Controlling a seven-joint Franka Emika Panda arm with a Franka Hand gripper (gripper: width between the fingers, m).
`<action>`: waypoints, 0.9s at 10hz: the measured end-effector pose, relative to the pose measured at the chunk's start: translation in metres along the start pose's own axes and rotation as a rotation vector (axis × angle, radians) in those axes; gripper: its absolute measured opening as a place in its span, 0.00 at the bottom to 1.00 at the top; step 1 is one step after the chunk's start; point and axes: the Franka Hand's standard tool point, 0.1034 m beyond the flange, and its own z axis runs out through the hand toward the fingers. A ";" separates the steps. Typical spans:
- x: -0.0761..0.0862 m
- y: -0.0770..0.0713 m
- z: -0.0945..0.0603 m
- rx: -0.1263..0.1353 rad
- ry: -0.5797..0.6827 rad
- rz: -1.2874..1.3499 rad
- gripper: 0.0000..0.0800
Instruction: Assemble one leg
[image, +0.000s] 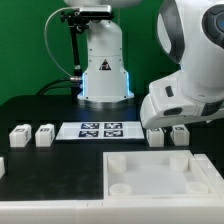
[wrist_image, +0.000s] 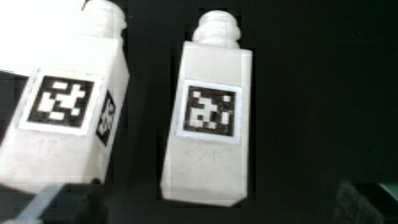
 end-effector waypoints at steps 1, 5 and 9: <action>0.001 -0.003 0.004 -0.004 -0.014 0.034 0.81; 0.005 -0.005 0.022 -0.005 -0.032 0.057 0.81; 0.006 -0.005 0.023 -0.005 -0.029 0.055 0.67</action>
Offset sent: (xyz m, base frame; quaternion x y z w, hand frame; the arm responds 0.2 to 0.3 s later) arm -0.0099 0.0053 -0.0153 0.0130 0.0035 0.0198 0.9997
